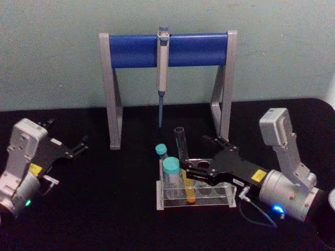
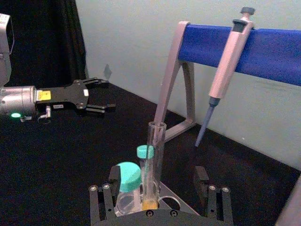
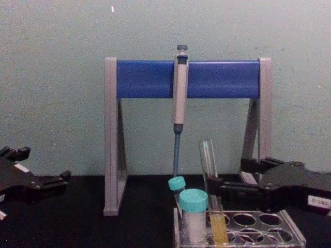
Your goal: Pick up the test tube from the test tube rack, shake it, then place it back into the test tube rack.
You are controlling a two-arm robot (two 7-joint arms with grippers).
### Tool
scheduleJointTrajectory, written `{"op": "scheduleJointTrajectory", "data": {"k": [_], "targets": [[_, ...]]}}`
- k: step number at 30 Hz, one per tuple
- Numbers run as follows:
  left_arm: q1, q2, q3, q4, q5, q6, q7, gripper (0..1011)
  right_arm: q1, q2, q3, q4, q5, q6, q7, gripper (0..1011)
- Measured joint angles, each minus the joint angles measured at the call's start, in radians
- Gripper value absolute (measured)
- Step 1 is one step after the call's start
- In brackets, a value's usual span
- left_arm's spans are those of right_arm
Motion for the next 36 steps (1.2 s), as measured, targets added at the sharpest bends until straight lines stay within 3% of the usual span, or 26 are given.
{"op": "scheduleJointTrajectory", "data": {"k": [15,36], "targets": [[0.0,0.0,0.0,0.0,0.0,0.0,0.0,1001,0.071,-0.06,-0.027,0.063,-0.022,0.059,0.008,1000],[0.0,0.0,0.0,0.0,0.0,0.0,0.0,1001,0.088,-0.074,-0.033,0.082,-0.026,0.072,0.008,1000]]}}
